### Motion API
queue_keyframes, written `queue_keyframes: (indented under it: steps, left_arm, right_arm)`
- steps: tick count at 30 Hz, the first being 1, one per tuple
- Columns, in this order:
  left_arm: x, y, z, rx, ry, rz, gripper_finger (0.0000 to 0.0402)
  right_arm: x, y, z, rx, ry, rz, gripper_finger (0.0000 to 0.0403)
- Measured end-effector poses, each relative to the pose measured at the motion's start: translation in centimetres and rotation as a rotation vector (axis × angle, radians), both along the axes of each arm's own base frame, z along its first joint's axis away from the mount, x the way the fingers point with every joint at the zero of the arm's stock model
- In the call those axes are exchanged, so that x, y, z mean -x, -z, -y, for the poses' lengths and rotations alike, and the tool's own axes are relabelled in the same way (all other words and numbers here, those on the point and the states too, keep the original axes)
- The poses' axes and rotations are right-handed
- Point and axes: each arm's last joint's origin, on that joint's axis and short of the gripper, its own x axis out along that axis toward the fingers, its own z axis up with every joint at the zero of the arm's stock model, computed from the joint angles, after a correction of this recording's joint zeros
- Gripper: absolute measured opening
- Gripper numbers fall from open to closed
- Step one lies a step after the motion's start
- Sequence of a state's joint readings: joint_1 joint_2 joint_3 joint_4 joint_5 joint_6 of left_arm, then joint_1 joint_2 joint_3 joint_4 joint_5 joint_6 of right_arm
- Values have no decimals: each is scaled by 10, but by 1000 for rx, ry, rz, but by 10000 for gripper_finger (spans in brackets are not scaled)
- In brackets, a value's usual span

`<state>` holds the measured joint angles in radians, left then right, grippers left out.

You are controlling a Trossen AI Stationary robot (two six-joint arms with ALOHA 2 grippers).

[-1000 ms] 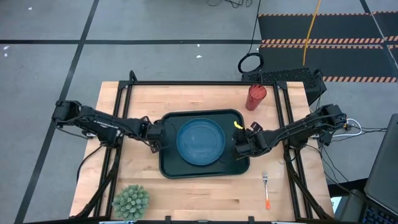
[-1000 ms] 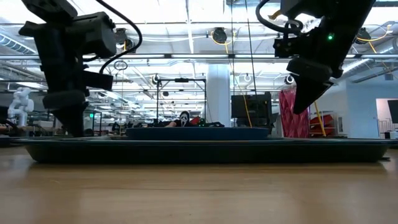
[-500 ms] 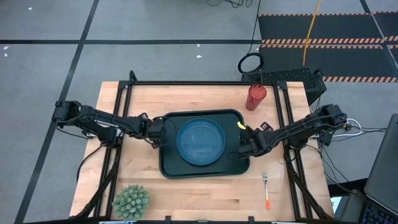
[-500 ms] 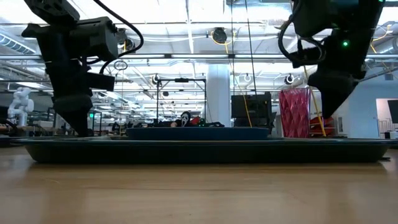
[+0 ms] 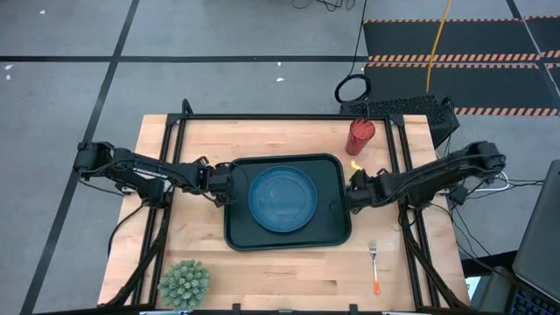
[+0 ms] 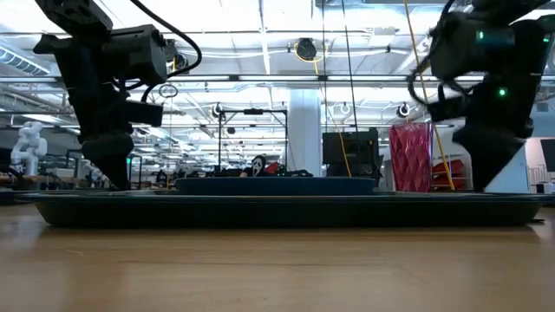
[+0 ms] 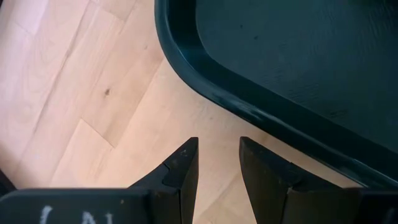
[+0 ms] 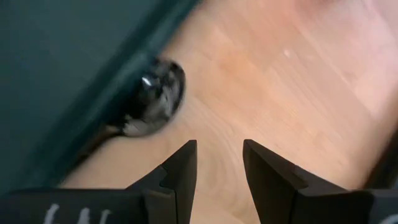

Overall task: Pick and place plate/cup/fork/spoon on tray
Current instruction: Put the black spoon to the left of the blue plate on the black tray

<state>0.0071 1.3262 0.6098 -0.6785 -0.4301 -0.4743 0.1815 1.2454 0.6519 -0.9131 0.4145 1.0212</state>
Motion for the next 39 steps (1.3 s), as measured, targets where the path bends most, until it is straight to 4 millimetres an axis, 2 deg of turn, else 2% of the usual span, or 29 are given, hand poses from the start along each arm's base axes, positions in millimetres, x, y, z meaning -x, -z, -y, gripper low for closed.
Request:
queue_keyframes:
  steps: [3, 6, 10, 16, 21, 33, 39]
  left_arm:
    - [0, 0, 0, 1, -5, 2, 120]
    - [0, 0, 0, 1, -5, 3, 120]
    - [0, 0, 0, 1, -4, 4, 120]
    - [0, 0, 0, 1, -1, 3, 120]
    - [0, 0, 0, 0, 1, 2, 120]
    - [0, 0, 0, 0, 1, 2, 120]
    - [0, 0, 0, 0, 1, 2, 120]
  right_arm:
    - [10, -11, 5, -16, 25, 98, 125]
    - [22, -13, 12, -55, 84, 187, 125]
    - [36, 1, 18, -149, 130, 308, 125]
    - [41, 23, 24, -213, 152, 503, 125]
    - [45, 31, 28, -199, 164, 503, 125]
    - [39, 31, 33, -175, 125, 591, 125]
    - [41, 36, 34, -191, 127, 558, 125]
